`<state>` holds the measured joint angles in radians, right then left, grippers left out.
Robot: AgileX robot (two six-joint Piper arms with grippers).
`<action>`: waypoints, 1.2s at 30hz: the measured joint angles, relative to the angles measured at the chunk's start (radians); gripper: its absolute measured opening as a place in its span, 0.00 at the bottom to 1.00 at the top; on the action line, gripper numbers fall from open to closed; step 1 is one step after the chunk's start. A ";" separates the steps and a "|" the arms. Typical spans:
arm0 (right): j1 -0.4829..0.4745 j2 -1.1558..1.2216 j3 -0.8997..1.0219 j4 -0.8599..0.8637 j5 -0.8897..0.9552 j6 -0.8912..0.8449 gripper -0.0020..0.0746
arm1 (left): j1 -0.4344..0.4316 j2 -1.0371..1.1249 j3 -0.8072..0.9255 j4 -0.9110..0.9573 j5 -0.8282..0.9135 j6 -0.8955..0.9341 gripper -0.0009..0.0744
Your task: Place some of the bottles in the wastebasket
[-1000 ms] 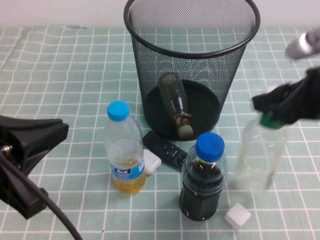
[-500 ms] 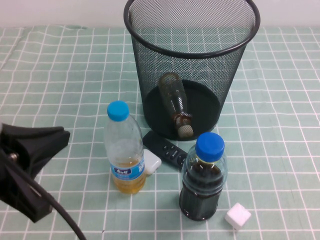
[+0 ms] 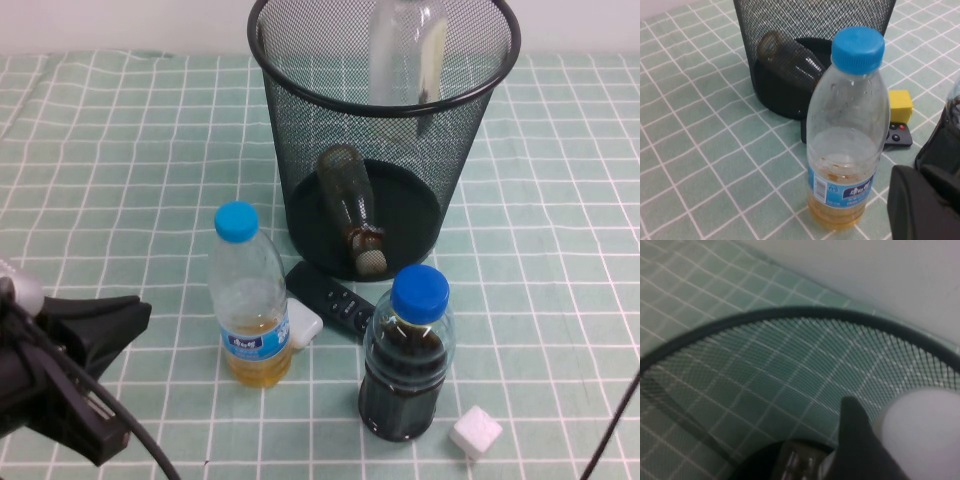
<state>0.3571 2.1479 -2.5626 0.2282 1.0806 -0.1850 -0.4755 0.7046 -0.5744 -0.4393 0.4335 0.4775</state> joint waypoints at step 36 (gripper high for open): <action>0.017 -0.473 0.228 -0.262 0.189 0.216 0.03 | 0.000 -0.613 0.230 0.026 -0.108 -0.038 0.01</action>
<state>0.3743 1.6753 -2.3350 -0.0340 1.2698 0.0305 -0.4755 0.0912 -0.3442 -0.4138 0.3254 0.4399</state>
